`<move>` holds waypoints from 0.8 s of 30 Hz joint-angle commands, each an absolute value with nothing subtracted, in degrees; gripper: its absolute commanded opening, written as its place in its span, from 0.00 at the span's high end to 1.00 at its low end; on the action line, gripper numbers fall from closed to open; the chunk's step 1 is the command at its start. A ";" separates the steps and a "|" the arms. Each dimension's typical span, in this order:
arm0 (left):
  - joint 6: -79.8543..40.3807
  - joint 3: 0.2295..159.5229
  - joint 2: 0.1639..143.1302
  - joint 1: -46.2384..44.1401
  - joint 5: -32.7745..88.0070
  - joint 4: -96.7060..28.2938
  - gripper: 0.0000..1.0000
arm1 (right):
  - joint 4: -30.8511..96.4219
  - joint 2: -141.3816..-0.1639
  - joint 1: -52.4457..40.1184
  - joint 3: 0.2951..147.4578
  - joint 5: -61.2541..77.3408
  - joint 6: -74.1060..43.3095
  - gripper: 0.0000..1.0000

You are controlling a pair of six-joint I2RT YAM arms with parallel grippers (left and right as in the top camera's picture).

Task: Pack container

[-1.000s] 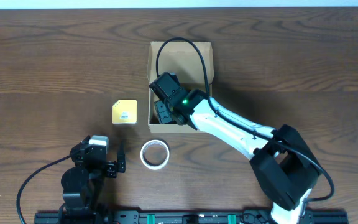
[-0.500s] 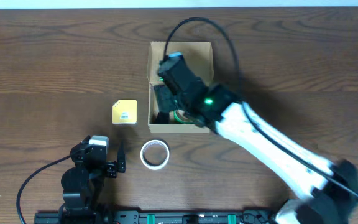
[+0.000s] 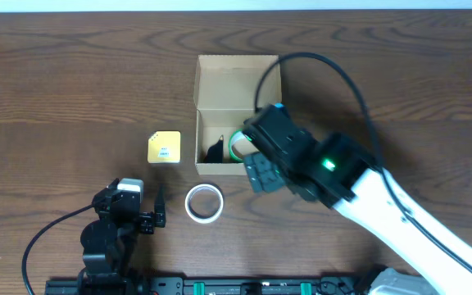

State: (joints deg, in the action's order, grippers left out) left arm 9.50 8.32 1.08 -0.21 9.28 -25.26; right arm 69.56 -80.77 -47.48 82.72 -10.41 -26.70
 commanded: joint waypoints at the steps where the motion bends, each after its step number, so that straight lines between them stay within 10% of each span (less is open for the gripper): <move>1: 10.31 7.33 1.02 -0.01 9.96 -25.45 0.05 | 68.29 -72.14 -47.72 77.78 -12.93 -25.63 0.13; 14: 10.28 7.33 1.02 -0.01 9.96 -25.45 0.05 | 64.58 -24.97 -47.66 57.32 -23.22 -31.86 0.01; 24: 10.28 7.31 1.02 -0.01 9.96 -25.45 0.04 | 62.41 -21.52 -45.69 48.36 -37.34 -15.66 0.01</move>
State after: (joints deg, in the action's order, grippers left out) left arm 9.47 8.32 1.08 -0.21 9.28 -25.28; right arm 64.10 -22.04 -47.37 52.45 -31.77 -22.55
